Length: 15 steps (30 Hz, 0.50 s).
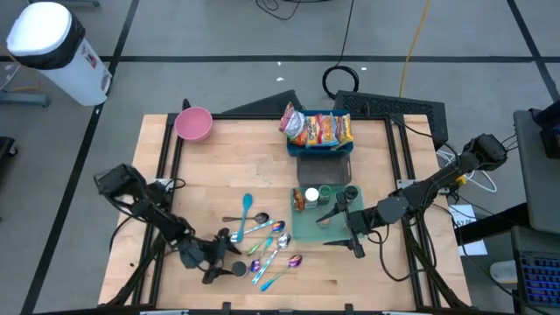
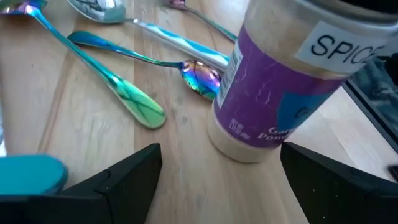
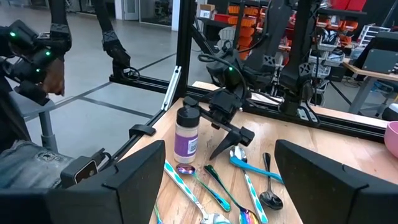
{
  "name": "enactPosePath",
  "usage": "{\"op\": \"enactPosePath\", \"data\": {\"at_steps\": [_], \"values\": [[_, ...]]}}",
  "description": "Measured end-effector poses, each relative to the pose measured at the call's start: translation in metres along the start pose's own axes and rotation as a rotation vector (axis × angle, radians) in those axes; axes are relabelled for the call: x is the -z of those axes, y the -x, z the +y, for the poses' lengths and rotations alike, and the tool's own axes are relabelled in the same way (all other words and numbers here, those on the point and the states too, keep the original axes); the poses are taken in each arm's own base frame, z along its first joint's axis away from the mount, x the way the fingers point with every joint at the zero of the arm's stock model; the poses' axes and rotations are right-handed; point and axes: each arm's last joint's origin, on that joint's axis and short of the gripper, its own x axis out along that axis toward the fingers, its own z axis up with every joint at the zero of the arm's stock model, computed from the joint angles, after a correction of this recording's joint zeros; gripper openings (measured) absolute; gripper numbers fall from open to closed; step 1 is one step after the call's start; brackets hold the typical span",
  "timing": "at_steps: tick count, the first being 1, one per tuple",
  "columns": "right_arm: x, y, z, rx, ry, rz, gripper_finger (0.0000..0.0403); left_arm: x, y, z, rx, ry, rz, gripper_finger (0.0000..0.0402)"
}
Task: Pick & Place Food Item
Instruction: Put the purple seasoning bottle into the green bin
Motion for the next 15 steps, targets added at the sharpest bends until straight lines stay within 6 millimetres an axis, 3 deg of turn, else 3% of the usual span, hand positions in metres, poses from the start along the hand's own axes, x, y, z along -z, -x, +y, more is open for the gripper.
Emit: {"op": "enactPosePath", "data": {"at_steps": [15], "values": [[0.0000,0.0000,0.0000,0.000,0.000,0.000,0.0293,-0.0066,-0.0070,-0.0080,0.009,-0.110,-0.040,0.0335]]}}
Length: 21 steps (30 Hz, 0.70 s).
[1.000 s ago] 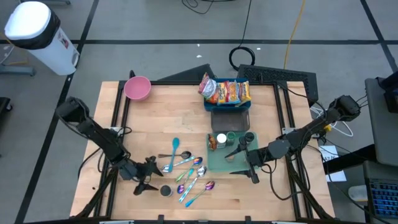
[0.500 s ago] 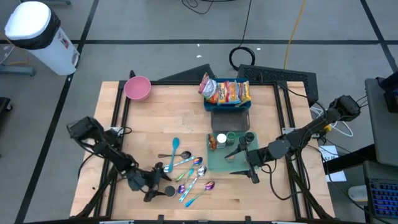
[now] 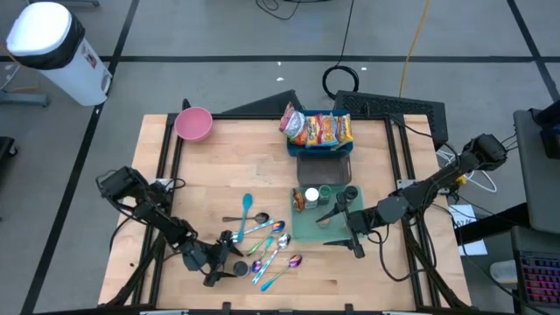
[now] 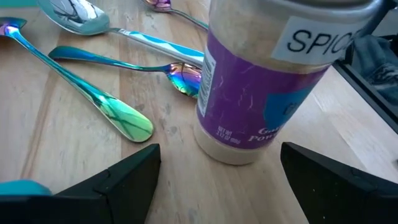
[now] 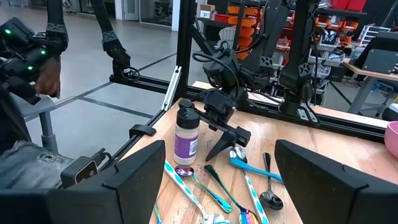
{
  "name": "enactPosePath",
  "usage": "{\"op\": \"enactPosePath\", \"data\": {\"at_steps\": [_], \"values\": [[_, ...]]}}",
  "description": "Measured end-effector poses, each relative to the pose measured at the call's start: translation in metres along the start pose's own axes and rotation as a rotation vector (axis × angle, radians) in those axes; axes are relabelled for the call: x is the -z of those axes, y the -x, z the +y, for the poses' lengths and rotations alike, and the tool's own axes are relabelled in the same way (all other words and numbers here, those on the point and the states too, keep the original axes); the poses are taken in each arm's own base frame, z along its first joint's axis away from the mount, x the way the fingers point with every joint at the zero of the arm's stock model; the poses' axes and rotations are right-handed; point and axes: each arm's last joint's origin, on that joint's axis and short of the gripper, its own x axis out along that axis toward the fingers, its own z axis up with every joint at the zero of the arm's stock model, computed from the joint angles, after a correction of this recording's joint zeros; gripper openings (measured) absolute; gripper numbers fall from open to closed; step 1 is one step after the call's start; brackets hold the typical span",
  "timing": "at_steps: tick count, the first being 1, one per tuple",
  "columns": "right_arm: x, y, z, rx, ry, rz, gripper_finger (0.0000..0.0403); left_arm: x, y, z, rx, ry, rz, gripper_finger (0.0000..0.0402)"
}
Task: Pick & Place Food Item
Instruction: Put the purple seasoning bottle into the green bin
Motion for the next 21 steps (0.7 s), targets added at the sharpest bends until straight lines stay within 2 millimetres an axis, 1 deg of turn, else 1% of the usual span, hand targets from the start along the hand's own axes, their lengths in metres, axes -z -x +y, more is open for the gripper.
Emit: {"op": "enactPosePath", "data": {"at_steps": [3,9,17,21], "values": [[0.000,0.000,0.000,0.000,0.000,0.000,0.0293,-0.001,0.000,0.000,0.005,-0.001,-0.006,0.0335],[0.000,0.000,0.000,0.000,0.001,0.000,0.0293,-0.005,-0.001,-0.005,0.033,-0.061,-0.023,0.0335],[0.000,0.000,0.000,0.000,0.003,0.000,0.0293,-0.012,-0.009,-0.010,-0.013,-0.118,0.013,0.0335],[0.000,0.000,0.000,0.000,0.003,0.000,0.0293,-0.012,-0.009,-0.010,-0.013,-0.127,0.017,0.0335]]}}
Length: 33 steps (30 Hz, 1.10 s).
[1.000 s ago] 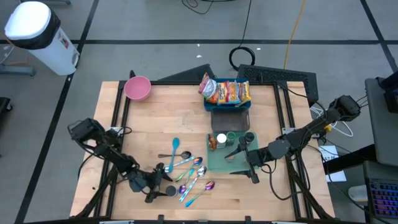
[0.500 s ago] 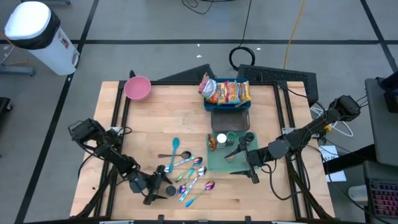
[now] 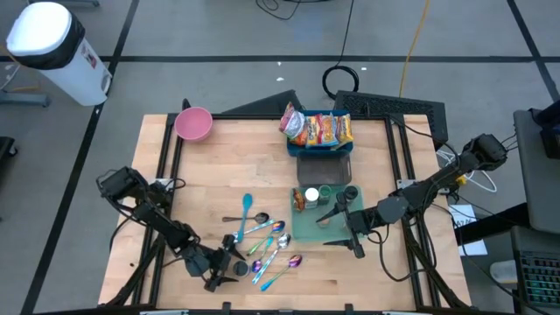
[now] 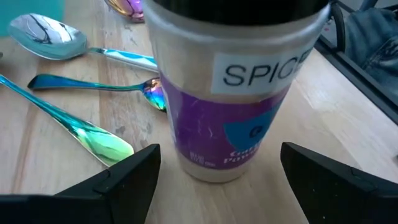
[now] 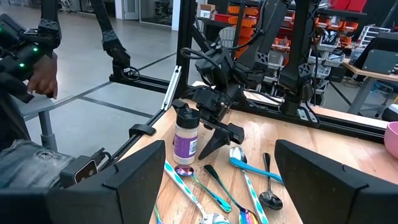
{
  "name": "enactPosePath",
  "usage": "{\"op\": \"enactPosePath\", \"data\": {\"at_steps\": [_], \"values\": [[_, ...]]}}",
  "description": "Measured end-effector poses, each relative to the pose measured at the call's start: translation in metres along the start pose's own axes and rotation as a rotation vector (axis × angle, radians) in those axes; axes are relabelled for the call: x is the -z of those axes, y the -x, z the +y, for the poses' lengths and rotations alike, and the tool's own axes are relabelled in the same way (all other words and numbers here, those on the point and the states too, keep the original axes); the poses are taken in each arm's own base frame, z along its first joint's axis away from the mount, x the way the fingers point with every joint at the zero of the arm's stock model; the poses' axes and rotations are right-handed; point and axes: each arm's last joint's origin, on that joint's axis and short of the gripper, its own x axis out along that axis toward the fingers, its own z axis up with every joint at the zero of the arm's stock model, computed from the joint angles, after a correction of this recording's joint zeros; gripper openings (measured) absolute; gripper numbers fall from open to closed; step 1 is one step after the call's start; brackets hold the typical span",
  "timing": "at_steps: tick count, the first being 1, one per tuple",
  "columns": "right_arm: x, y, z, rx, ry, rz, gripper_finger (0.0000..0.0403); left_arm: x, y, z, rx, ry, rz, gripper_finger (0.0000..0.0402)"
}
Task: Pick & Place Food Item
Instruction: Put the purple seasoning bottle into the green bin
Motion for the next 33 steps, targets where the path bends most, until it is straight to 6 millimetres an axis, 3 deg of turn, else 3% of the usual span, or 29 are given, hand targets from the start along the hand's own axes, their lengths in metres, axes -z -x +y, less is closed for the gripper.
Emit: {"op": "enactPosePath", "data": {"at_steps": [23,33], "values": [[0.000,0.000,0.000,0.000,-0.003,0.000,0.0293,-0.005,-0.004,0.008,0.030,0.035,0.005,0.0335],[0.000,0.000,0.000,0.000,-0.003,0.000,0.0293,-0.023,-0.013,0.008,0.040,-0.013,-0.023,0.0335]]}}
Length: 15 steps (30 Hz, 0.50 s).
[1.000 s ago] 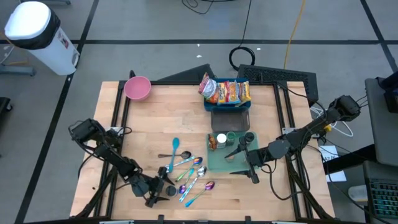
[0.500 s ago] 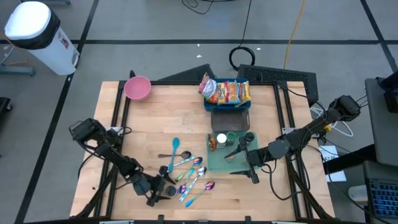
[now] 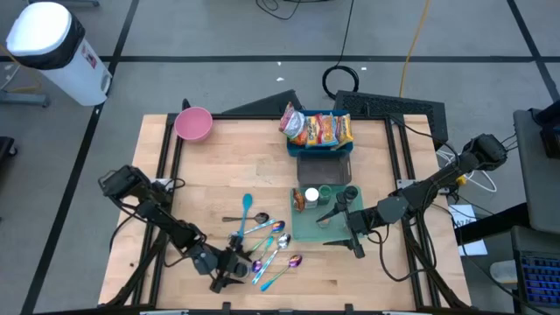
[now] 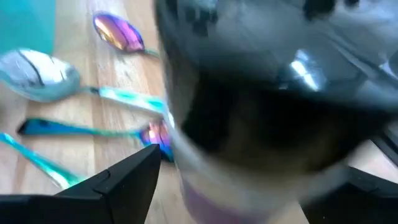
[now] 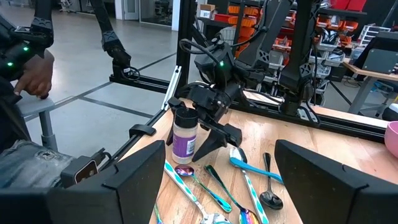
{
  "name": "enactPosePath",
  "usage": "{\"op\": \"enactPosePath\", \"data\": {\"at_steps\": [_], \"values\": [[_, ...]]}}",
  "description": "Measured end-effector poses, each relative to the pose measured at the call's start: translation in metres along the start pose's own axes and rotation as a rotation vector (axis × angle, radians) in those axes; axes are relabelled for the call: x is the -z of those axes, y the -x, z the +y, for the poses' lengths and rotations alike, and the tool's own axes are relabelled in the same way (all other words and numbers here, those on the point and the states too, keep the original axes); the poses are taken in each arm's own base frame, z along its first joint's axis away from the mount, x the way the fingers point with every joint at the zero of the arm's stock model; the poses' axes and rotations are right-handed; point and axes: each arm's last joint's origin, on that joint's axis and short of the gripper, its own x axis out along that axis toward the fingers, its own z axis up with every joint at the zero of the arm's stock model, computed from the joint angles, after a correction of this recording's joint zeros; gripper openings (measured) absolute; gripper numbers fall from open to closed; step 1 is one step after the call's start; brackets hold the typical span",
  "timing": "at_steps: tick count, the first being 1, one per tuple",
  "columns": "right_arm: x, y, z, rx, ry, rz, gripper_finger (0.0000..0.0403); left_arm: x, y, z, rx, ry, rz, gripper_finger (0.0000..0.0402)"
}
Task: Pick & Place Food Item
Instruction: Put the purple seasoning bottle into the green bin
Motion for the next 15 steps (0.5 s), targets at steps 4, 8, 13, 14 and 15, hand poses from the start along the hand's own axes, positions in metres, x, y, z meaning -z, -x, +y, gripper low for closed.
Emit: {"op": "enactPosePath", "data": {"at_steps": [4,8,13,14,15], "values": [[-0.0001,0.0000,0.0000,0.000,-0.001,-0.001,0.0293,-0.0032,-0.0026,0.0057,-0.015,0.008,0.008,0.0335],[0.0000,0.0000,0.0000,0.000,-0.025,0.000,0.0293,-0.0013,-0.0028,0.0066,-0.006,0.011,0.032,0.0317],[-0.0001,0.0000,0.0000,0.000,-0.015,0.000,0.0293,0.0000,-0.0024,0.0052,0.009,0.004,0.045,0.0235],[-0.0001,0.0000,0.0000,0.000,-0.009,0.000,0.0293,-0.0002,-0.0025,0.0052,0.016,0.012,0.045,0.0216],[-0.0001,0.0000,0.0000,0.000,0.000,0.000,0.0293,-0.0014,-0.0020,0.0056,0.022,0.033,0.041,0.0195]]}}
